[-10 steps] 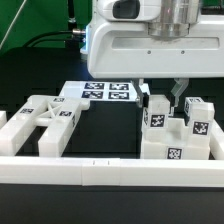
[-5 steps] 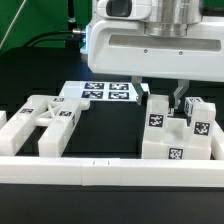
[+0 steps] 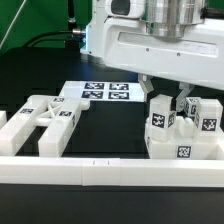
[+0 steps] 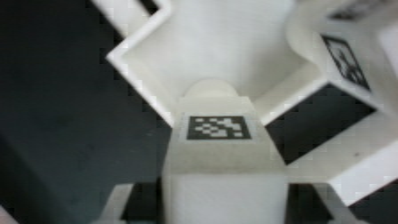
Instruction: Assemble chair
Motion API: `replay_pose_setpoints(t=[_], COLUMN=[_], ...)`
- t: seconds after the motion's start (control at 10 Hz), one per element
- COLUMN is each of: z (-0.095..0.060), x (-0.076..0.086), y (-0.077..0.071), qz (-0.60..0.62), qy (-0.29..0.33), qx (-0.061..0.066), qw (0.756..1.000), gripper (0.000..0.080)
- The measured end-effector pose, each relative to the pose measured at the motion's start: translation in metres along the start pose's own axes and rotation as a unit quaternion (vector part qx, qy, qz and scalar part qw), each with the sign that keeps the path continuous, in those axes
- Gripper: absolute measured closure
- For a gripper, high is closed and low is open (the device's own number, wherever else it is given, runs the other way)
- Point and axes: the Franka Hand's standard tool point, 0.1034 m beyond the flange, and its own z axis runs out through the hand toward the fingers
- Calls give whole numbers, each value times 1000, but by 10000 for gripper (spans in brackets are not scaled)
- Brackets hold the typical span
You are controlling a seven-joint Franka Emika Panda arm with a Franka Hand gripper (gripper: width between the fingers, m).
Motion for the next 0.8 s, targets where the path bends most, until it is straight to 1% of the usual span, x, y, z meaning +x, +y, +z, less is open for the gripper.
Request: replay_pose_setpoints(t=[0.1,0.3,0.5,0.6,0.7,0.8], z=[0,0,0,1,2,6], x=[0,1,1,1,0,1], y=[-1,-4,-4,-4,-4,-5], qz=[65,176,224,210,186,159], qy=[2,11,6,6,7,7], qx=[7,23,27,26,24,21], qw=[998,984,974,977,982,987], gripper=[514,514,514,514,359,229])
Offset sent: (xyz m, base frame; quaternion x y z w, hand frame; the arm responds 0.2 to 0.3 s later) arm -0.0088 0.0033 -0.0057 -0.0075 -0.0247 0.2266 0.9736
